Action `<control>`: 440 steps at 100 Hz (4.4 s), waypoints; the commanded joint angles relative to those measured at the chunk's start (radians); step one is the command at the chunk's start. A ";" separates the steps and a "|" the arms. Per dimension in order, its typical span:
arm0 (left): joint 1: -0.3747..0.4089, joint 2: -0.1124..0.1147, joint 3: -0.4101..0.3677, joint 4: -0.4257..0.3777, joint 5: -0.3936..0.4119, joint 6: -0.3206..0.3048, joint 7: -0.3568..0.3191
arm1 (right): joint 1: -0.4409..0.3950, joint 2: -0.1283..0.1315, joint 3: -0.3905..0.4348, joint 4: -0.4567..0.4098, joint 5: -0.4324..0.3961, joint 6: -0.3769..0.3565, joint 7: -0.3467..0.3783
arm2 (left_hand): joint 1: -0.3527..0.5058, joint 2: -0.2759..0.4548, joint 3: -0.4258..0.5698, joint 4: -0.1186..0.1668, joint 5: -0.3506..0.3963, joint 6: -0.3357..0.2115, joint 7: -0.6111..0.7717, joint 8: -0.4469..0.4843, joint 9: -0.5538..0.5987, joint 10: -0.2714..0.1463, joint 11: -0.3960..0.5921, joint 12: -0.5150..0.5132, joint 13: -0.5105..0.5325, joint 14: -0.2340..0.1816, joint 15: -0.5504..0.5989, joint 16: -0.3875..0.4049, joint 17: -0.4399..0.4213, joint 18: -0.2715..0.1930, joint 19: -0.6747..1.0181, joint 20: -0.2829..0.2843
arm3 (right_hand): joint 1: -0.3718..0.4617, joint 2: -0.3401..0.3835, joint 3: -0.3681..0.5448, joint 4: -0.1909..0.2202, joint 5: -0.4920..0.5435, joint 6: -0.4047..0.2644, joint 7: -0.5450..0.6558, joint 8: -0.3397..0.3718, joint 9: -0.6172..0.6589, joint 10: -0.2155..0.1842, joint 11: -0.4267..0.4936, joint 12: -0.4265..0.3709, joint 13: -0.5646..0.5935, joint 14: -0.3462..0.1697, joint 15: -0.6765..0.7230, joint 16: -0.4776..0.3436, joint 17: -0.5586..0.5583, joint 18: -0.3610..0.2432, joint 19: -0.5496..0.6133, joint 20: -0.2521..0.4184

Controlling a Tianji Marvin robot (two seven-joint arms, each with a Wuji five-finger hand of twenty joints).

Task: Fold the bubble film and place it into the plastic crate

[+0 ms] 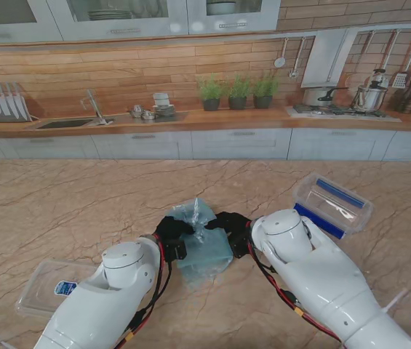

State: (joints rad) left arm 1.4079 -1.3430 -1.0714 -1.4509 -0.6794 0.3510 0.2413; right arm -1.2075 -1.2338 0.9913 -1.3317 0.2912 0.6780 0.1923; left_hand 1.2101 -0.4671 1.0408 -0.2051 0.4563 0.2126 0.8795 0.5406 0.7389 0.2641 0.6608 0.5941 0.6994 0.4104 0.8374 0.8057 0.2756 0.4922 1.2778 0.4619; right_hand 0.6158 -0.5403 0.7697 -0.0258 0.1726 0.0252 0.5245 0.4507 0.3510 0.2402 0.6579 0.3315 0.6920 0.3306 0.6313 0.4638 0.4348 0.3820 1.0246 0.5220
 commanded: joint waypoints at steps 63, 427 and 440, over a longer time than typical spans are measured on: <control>-0.009 -0.018 0.035 0.038 0.060 -0.065 0.027 | 0.001 -0.063 0.009 0.057 0.061 0.066 -0.102 | 0.030 -0.118 0.150 -0.017 -0.093 -0.062 0.004 -0.006 -0.085 -0.054 0.010 -0.034 -0.067 -0.078 -0.074 -0.016 -0.052 -0.074 -0.074 -0.058 | 0.179 -0.267 0.218 -0.155 0.594 0.041 0.354 -0.050 0.269 0.189 0.252 0.131 0.242 -0.321 0.659 0.298 0.224 -0.199 0.336 0.123; -0.028 0.160 0.063 0.068 0.743 -0.526 -0.259 | -0.243 0.150 0.161 -0.293 -0.829 -0.768 -0.042 | -0.081 0.136 -0.574 0.107 0.162 -0.098 0.021 -0.134 0.272 -0.034 -0.002 -0.017 0.224 0.001 0.198 -0.202 0.276 -0.100 0.252 0.281 | -0.013 -0.112 0.041 -0.022 0.331 -0.126 0.151 0.179 0.260 -0.012 -0.022 0.038 -0.030 -0.176 0.081 0.178 -0.163 -0.094 -0.134 0.191; -0.016 0.146 0.042 0.062 0.695 -0.499 -0.230 | -0.264 0.159 0.220 -0.315 -0.920 -0.737 -0.033 | -0.062 0.147 -0.594 0.111 0.143 -0.099 0.027 -0.107 0.253 -0.032 -0.013 0.023 0.223 -0.003 0.247 -0.146 0.330 -0.092 0.300 0.290 | -0.024 -0.080 0.003 -0.019 0.291 -0.121 0.114 0.164 0.212 -0.016 -0.066 0.027 -0.073 -0.172 -0.014 0.139 -0.185 -0.095 -0.224 0.184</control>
State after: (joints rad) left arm 1.3799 -1.1855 -1.0231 -1.3815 0.0200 -0.1598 -0.0077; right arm -1.4676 -1.0894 1.1956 -1.6475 -0.6021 -0.0779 0.1717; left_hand 1.0889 -0.3516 0.4462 -0.0776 0.6210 0.1584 0.8727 0.4136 1.0039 0.2516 0.6180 0.5944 0.9086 0.3843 1.0393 0.6199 0.5632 0.4021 1.4933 0.7296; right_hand 0.6078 -0.6575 0.7826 -0.0782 0.4908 -0.1016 0.6558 0.6246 0.5935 0.2408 0.6129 0.3717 0.6521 0.1588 0.6539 0.6180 0.2675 0.2783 0.8432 0.7217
